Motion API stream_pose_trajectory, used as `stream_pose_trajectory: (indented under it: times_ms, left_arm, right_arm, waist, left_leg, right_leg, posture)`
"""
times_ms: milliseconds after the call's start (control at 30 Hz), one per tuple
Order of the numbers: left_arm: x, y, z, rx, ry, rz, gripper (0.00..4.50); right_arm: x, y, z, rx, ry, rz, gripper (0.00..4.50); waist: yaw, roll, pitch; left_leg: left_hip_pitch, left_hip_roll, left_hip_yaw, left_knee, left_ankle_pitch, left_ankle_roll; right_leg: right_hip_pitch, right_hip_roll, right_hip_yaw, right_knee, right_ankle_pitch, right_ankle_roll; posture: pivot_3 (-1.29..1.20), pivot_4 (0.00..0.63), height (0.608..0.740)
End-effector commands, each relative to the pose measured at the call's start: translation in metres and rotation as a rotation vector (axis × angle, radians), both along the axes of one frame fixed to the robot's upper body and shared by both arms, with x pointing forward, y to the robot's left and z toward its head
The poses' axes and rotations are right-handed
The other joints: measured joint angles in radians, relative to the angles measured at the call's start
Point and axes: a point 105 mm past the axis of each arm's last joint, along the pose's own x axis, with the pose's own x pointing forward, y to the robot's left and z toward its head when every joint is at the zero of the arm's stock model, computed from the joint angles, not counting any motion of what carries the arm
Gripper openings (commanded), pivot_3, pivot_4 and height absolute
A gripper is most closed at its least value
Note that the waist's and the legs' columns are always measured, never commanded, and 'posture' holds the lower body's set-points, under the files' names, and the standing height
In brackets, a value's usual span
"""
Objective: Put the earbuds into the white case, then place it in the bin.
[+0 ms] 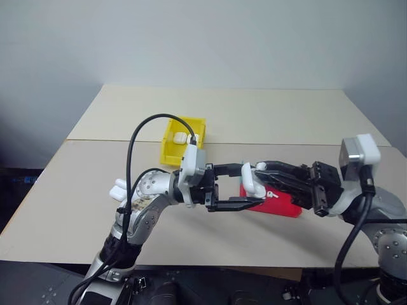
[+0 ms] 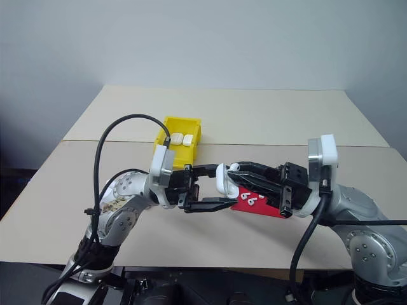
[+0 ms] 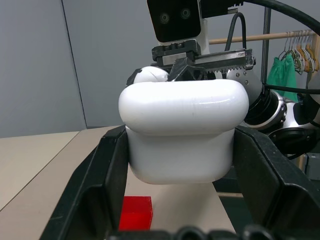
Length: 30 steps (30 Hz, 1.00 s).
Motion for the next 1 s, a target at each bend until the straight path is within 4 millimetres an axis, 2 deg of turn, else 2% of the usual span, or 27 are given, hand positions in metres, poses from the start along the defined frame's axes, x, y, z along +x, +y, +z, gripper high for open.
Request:
stream_pose_trajectory:
  times_ms: [33, 333, 467, 767, 1000]
  left_arm:
    - [-0.007, -0.001, 0.014, -0.042, -0.057, -0.023, 2.8]
    - [-0.007, -0.002, 0.014, -0.044, -0.06, -0.03, 2.8]
    - [-0.006, -0.002, 0.015, -0.048, -0.064, -0.027, 2.8]
    - [-0.003, -0.002, 0.017, -0.053, -0.078, -0.008, 2.8]
    - [-0.001, -0.002, 0.017, -0.06, -0.077, 0.004, 2.8]
  right_arm:
    - [0.0, 0.005, 0.0, -0.031, -0.038, -0.021, 0.6]
    - [0.01, 0.007, 0.002, -0.028, -0.047, -0.058, 0.6]
    - [0.009, 0.006, -0.003, -0.057, -0.033, -0.043, 0.6]
    - [0.0, 0.006, -0.007, -0.096, -0.033, 0.009, 3.55]
    - [0.007, 0.0, -0.003, -0.089, -0.042, -0.005, 3.55]
  waist:
    - [0.0, 0.0, 0.0]
    - [0.0, 0.0, 0.0]
    - [0.0, 0.0, 0.0]
    - [0.002, 0.0, 0.0]
    - [0.002, 0.0, 0.0]
  left_leg:
    - [0.0, 0.0, 0.0, 0.0, 0.0, 0.0]
    - [0.0, 0.0, 0.0, 0.0, 0.0, 0.0]
    - [0.0, 0.0, 0.0, 0.0, 0.0, 0.0]
    - [0.0, 0.0, 0.0, 0.0, 0.0, 0.0]
    - [0.0, 0.0, 0.0, 0.0, 0.0, 0.0]
  right_leg:
    - [0.0, 0.0, 0.0, 0.0, 0.0, 0.0]
    - [0.0, 0.0, 0.0, 0.0, 0.0, 0.0]
    - [0.0, 0.0, 0.0, 0.0, 0.0, 0.0]
    - [0.0, 0.0, 0.0, 0.0, 0.0, 0.0]
    - [0.0, 0.0, 0.0, 0.0, 0.0, 0.0]
  posture:
    - [0.0, 0.15, 0.74]
    - [0.0, 0.15, 0.74]
    - [0.0, 0.15, 0.74]
    - [0.0, 0.15, 0.74]
    - [0.0, 0.15, 0.74]
